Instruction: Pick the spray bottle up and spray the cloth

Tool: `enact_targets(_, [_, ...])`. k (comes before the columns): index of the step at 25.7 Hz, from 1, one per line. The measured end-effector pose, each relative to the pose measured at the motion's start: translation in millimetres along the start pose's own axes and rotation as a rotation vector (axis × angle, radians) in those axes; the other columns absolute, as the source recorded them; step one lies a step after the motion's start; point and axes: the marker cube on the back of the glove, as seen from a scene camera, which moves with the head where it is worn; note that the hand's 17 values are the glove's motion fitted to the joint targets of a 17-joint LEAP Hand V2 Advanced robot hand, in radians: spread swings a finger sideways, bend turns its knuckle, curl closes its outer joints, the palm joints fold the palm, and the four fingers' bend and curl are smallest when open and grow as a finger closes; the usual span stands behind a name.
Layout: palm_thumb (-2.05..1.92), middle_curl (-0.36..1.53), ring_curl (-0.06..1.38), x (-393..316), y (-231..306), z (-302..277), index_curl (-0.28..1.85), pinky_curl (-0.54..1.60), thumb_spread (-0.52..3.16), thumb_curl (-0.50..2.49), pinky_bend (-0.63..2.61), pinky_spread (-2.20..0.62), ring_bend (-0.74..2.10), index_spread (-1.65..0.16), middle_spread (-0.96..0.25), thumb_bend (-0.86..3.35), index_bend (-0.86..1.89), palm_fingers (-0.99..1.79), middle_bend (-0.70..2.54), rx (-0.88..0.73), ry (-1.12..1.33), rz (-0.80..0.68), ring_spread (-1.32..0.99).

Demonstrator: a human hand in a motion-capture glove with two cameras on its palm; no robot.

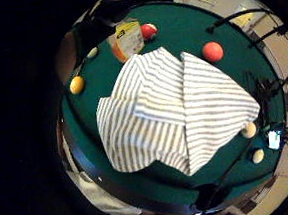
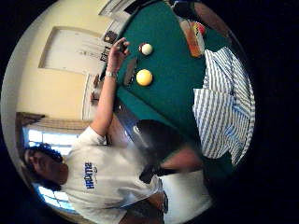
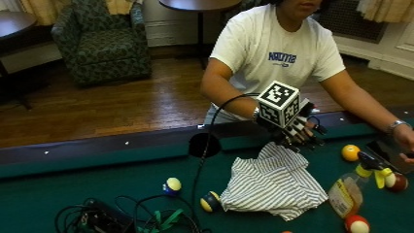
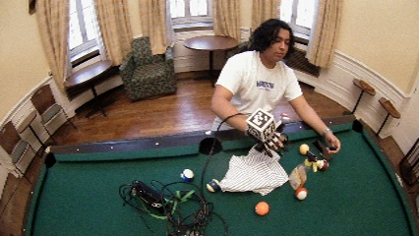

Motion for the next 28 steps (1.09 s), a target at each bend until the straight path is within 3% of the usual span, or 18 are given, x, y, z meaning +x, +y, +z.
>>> enact_targets(17, [0.24, 0.32, 0.31, -25.5, 1.3, -100.3, 0.28, 0.37, 1.03, 0.33, 0.3, 0.24, 0.31, -0.45, -0.14, -0.04, 0.13, 0.28, 0.18, 0.022, 0.196, -0.149, -0.1])
enact_targets(28, [0.24, 0.32, 0.31, -32.2, 5.0, -95.4, 0.27, 0.36, 1.07, 0.31, 0.3, 0.23, 0.33, -0.45, -0.13, -0.02, 0.15, 0.29, 0.18, -0.002, 0.233, -0.154, -0.1])
